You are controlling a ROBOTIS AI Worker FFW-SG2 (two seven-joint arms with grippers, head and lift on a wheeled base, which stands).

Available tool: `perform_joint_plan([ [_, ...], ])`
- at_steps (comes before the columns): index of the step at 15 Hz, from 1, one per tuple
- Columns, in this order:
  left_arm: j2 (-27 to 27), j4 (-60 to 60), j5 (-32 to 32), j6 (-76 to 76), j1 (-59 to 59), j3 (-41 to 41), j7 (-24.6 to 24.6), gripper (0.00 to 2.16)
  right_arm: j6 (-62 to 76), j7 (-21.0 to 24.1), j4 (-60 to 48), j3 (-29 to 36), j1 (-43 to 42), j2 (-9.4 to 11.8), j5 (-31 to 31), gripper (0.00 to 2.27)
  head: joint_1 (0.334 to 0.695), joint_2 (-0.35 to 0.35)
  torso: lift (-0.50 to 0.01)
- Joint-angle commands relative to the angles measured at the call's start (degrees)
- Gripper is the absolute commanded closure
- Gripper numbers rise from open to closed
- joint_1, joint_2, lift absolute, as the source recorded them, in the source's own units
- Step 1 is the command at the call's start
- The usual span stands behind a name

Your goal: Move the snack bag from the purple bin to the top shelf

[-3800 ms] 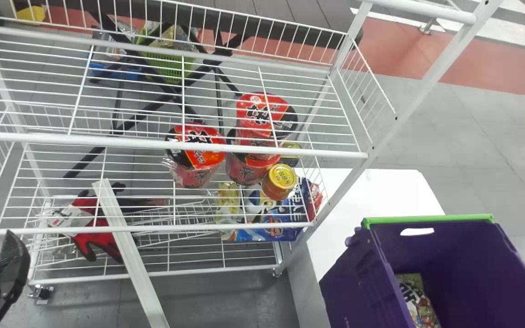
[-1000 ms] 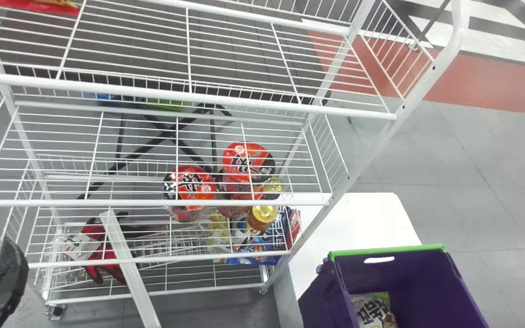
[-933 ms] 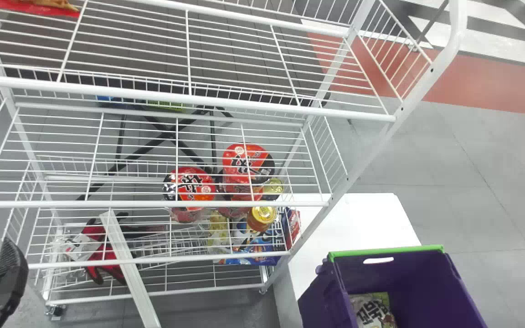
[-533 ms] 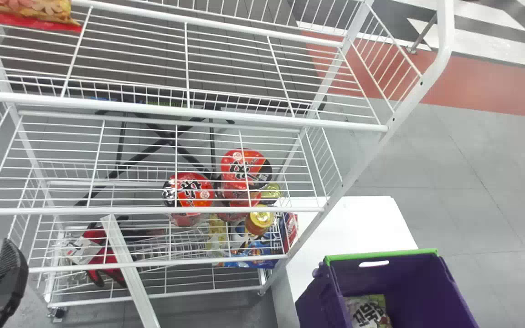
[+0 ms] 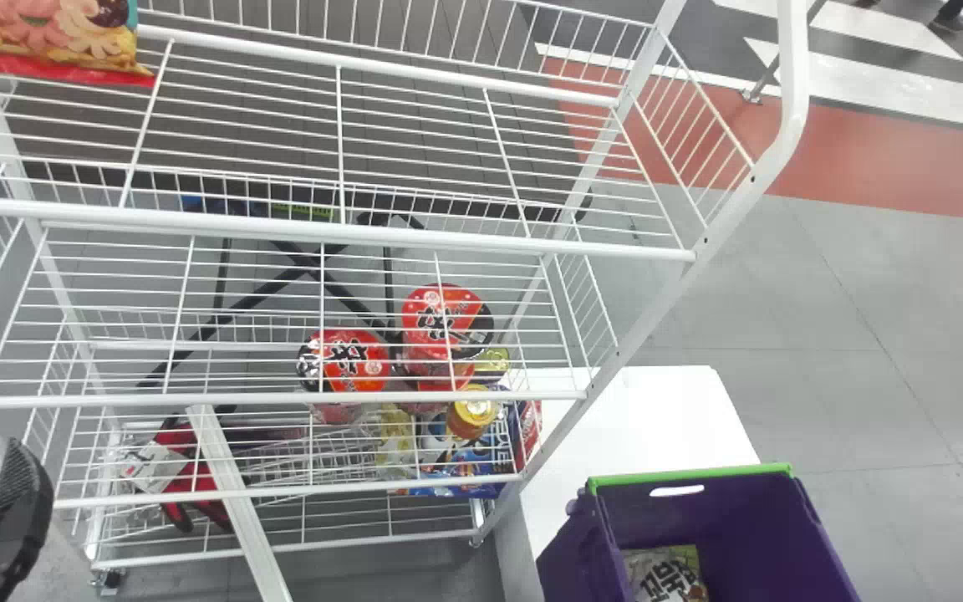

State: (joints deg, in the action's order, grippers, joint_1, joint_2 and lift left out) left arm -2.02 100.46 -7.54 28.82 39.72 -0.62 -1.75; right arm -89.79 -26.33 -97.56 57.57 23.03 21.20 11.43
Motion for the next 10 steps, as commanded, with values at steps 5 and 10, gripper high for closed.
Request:
perform_joint_plan([
  [5,0.0,0.88,0.07,-0.83,-0.08,0.0,0.0,0.14,-0.29,0.05,0.44,-0.09,-0.09,0.34,-0.01,2.25,0.695,-0.35,-0.173],
  [10,0.0,1.32,0.51,-1.01,0.19,-0.44,0.17,0.14,-0.29,-0.04,0.44,0.0,0.0,0.42,-0.09,2.25,0.695,-0.35,-0.153],
])
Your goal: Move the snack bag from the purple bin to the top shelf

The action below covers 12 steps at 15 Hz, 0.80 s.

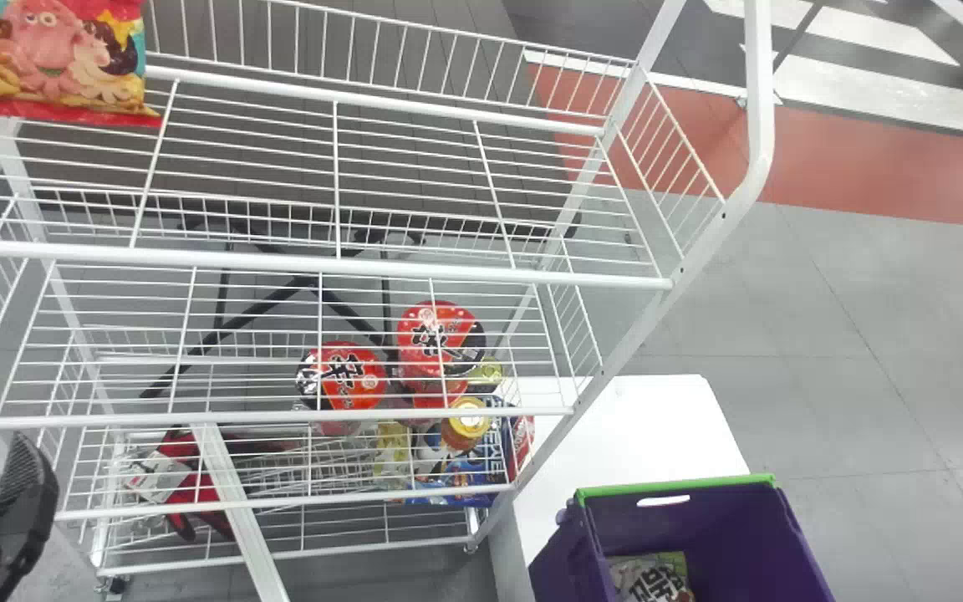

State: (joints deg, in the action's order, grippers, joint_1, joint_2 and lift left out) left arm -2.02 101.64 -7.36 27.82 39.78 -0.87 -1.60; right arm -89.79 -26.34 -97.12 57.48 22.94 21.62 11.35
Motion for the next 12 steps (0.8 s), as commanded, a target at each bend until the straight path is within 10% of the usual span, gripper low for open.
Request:
perform_joint_plan([
  [1,0.0,0.31,0.5,-0.01,0.21,-0.27,0.19,0.14,-0.29,0.06,0.0,0.18,0.09,0.0,0.08,2.25,0.695,-0.35,-0.149],
  [12,0.0,1.36,0.68,0.17,1.27,-0.18,0.19,0.14,-0.29,-0.12,-0.09,0.35,1.14,-0.35,0.78,2.25,0.695,-0.35,-0.106],
])
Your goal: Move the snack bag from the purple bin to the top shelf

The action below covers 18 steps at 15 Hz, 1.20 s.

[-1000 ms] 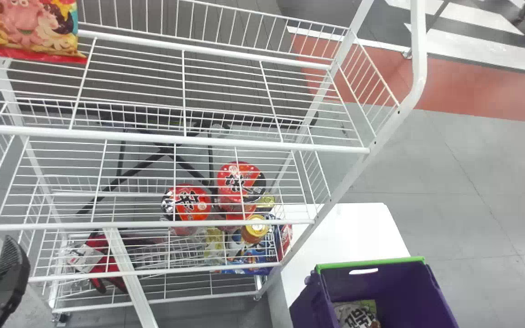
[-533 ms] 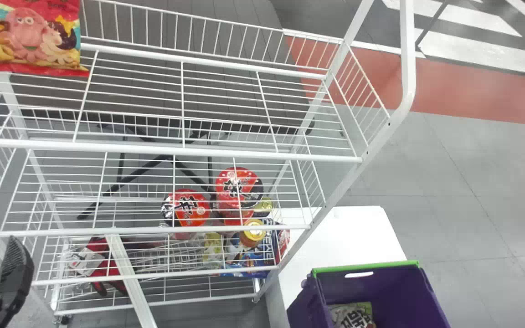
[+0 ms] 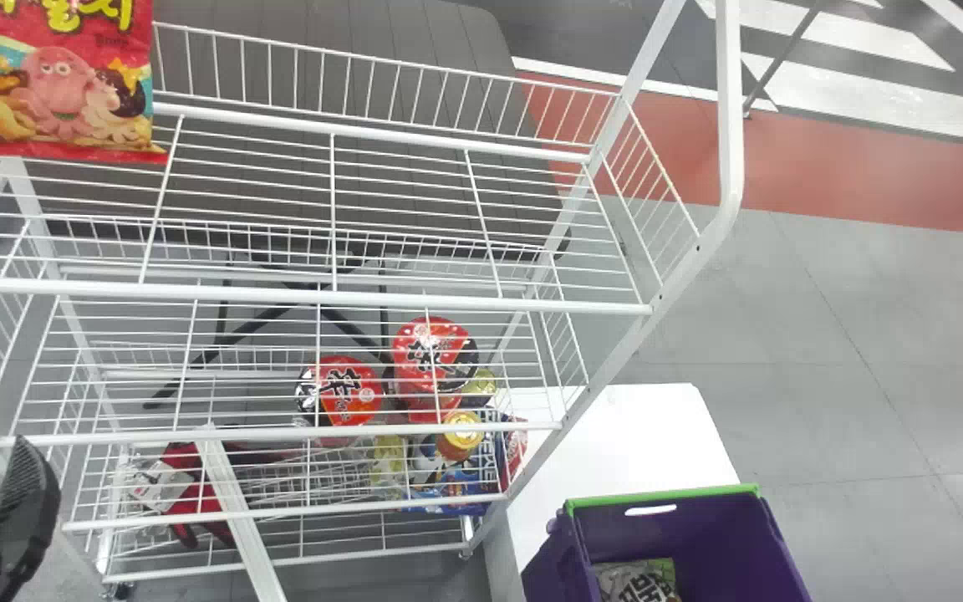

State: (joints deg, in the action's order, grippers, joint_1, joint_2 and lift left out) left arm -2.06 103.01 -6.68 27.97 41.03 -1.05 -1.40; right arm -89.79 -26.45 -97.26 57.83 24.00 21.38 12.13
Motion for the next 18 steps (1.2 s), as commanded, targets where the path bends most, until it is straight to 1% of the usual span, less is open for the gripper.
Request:
perform_joint_plan([
  [1,0.04,-0.09,0.0,0.01,0.02,0.0,0.0,0.14,-0.29,0.0,0.05,0.0,0.09,-0.11,0.09,2.25,0.695,-0.35,-0.101],
  [18,0.04,-0.26,0.0,0.19,0.02,-0.09,0.0,0.14,-0.29,0.0,0.14,0.0,0.17,-0.37,0.27,2.25,0.695,-0.35,-0.034],
])
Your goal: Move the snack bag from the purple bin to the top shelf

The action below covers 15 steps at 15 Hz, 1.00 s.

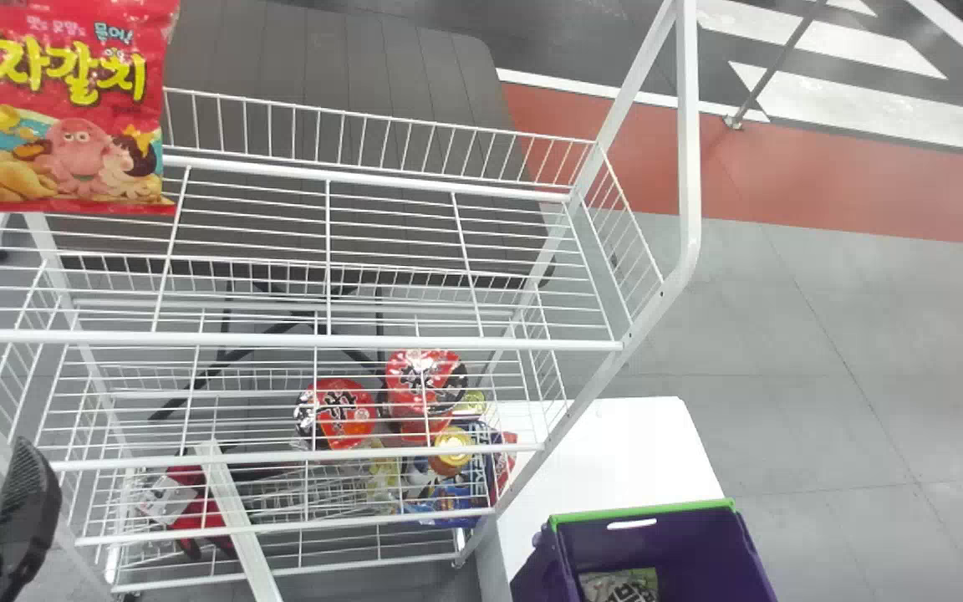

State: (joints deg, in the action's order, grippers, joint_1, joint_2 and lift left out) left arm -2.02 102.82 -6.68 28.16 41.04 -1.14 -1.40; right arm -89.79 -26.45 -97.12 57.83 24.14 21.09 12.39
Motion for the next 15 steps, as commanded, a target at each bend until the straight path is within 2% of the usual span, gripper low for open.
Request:
perform_joint_plan([
  [1,0.0,-0.08,0.0,0.0,0.0,0.0,0.0,0.14,-0.29,0.0,0.0,0.0,0.12,-0.09,-0.08,2.25,0.695,-0.35,-0.03],
  [15,0.0,-0.17,0.0,0.35,0.09,0.0,0.08,0.14,-0.29,-0.79,-0.09,-0.35,0.12,-0.35,0.27,2.25,0.695,-0.35,0.009],
])
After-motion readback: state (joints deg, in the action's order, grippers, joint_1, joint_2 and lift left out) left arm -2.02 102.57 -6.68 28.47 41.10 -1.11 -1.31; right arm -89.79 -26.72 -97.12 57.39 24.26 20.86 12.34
